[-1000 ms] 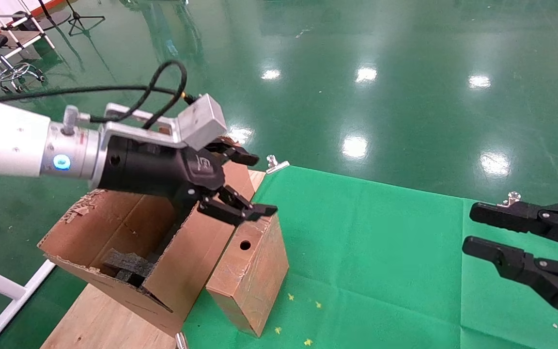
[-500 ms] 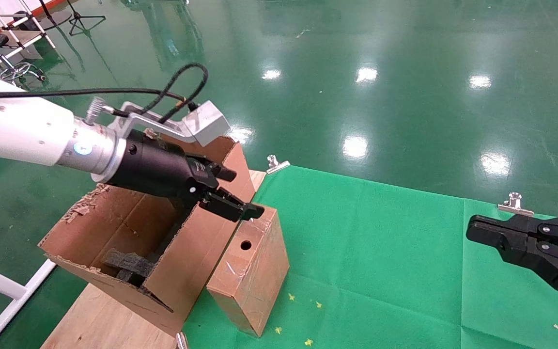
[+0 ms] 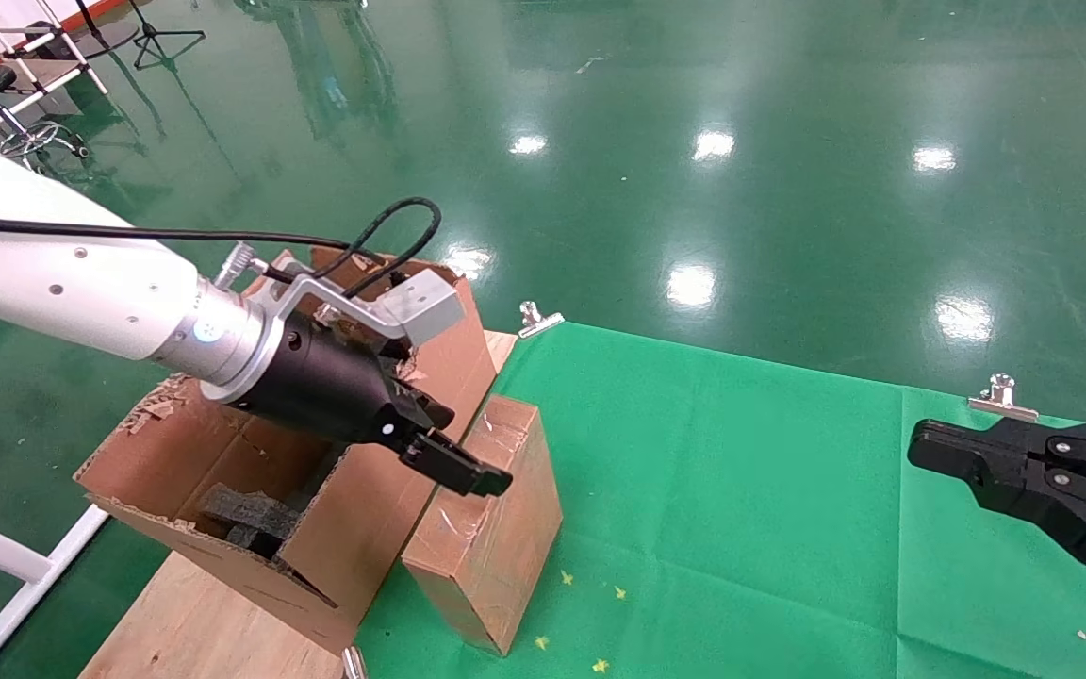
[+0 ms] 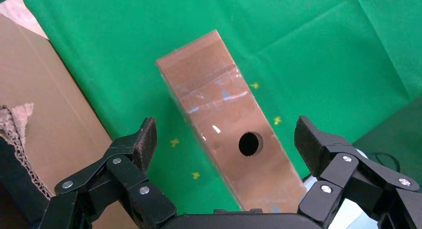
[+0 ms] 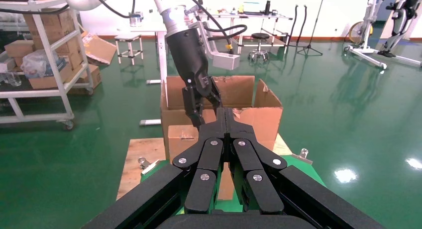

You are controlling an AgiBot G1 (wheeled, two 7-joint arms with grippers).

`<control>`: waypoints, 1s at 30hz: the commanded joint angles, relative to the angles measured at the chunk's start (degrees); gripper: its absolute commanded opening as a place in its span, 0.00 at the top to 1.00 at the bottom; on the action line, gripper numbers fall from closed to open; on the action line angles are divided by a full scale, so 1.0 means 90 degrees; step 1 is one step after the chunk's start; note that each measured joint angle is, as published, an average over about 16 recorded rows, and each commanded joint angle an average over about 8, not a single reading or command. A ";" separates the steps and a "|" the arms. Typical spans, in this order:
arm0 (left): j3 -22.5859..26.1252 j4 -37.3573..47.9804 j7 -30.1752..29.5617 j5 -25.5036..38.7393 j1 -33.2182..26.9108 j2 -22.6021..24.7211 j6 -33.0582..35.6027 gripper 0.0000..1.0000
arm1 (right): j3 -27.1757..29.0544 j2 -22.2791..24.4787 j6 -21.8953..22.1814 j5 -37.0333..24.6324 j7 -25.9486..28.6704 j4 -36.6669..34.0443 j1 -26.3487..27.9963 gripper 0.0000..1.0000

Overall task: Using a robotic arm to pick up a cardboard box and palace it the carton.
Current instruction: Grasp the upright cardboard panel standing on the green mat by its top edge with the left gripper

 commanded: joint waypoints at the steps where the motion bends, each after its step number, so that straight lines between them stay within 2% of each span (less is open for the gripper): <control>1: 0.0136 -0.0004 -0.0096 -0.0008 -0.0072 0.0028 -0.0035 0.00 | 0.0000 0.0000 0.0000 0.0000 0.0000 0.0000 0.0000 1.00; 19: 0.0973 -0.0050 0.0019 0.0362 -0.0289 0.0424 -0.0220 0.00 | 0.0000 0.0000 0.0000 0.0000 0.0000 0.0000 0.0000 1.00; 20: 0.0992 -0.0052 0.0043 0.0378 -0.0297 0.0430 -0.0245 0.00 | 0.0000 0.0000 0.0000 0.0000 0.0000 0.0000 0.0000 0.98; 21: 0.1007 -0.0053 0.0066 0.0389 -0.0303 0.0435 -0.0268 0.00 | 0.0000 0.0000 0.0000 0.0000 0.0000 0.0000 0.0000 0.89; 26: 0.1061 -0.0057 0.0153 0.0421 -0.0326 0.0446 -0.0338 0.00 | 0.0000 0.0000 0.0001 0.0001 0.0000 -0.0001 -0.0001 0.27; 27: 0.1071 -0.0057 0.0156 0.0422 -0.0326 0.0448 -0.0342 0.05 | 0.0000 0.0001 0.0001 0.0001 0.0000 -0.0001 -0.0001 0.14; 28: 0.1080 -0.0057 0.0159 0.0423 -0.0327 0.0449 -0.0344 0.18 | 0.0000 0.0001 0.0001 0.0001 -0.0001 -0.0001 -0.0001 0.04; 29: 0.1088 -0.0057 0.0160 0.0425 -0.0328 0.0451 -0.0346 0.30 | 0.0000 0.0001 0.0001 0.0001 -0.0001 -0.0001 -0.0001 0.00; 30: 0.1096 -0.0058 0.0162 0.0426 -0.0328 0.0452 -0.0348 0.43 | 0.0001 0.0001 0.0001 0.0001 -0.0001 -0.0001 -0.0001 0.00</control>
